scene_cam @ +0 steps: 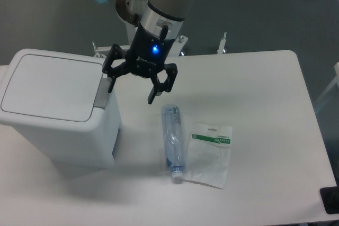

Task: Open the trash can
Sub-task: 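Press the gripper down on the lid's grey button edge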

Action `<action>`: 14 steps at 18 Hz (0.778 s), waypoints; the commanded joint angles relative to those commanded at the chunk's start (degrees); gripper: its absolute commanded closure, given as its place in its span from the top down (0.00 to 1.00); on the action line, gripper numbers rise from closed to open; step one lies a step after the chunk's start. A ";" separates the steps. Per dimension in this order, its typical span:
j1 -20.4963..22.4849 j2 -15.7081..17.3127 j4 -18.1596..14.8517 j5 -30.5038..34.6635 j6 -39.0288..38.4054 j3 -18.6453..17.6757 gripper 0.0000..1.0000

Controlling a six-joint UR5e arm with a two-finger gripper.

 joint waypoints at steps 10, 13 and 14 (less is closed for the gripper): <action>0.00 -0.09 1.23 0.09 0.00 -1.32 1.00; -0.44 -0.18 1.41 0.18 0.00 -1.67 1.00; -0.44 -0.09 1.41 0.18 0.00 -1.76 1.00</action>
